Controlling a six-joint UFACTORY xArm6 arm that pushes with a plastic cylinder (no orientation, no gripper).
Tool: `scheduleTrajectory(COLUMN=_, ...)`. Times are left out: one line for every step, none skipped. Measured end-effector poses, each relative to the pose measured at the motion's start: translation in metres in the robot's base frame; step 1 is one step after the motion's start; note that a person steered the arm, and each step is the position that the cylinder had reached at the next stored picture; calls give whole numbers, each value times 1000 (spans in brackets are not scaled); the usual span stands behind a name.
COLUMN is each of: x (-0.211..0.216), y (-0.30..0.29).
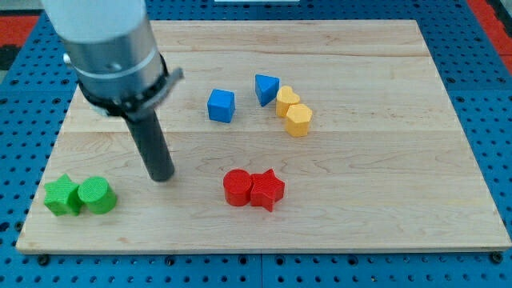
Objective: Place the red star at the bottom of the cube
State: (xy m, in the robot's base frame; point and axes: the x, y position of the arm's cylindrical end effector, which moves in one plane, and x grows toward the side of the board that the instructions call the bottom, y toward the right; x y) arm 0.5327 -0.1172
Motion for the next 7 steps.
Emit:
scheduleTrajectory(x=26, y=26)
scheduleTrajectory(x=53, y=74)
scheduleTrajectory(x=79, y=104)
scheduleTrajectory(x=50, y=144)
scheduleTrajectory(x=-1, y=126)
scheduleTrajectory(x=-17, y=99)
scheduleTrajectory(x=7, y=117)
